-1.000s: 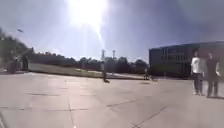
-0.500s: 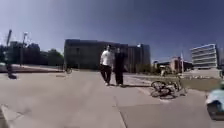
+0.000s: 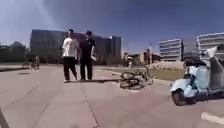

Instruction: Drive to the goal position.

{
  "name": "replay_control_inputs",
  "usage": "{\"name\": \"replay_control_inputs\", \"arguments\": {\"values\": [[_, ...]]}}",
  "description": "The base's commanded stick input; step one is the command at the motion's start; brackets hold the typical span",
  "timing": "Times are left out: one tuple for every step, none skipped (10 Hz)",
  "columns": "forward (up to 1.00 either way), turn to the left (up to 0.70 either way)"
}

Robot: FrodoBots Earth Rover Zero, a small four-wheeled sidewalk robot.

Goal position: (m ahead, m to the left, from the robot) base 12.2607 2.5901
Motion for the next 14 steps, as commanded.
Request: {"name": "replay_control_inputs", "arguments": {"values": [[0.04, 0.00], [0.05, 0.00], [0.04, 0.00], [0.04, 0.45], [0.04, 0.55], [0.05, 0.65], [0.04, 0.06], [0.04, 0.00], [0.04, 0.00], [0.04, 0.00], [0.04, 0.00], [0.05, 0.00], [0.07, 0.00], [0.66, 0.00]]}}
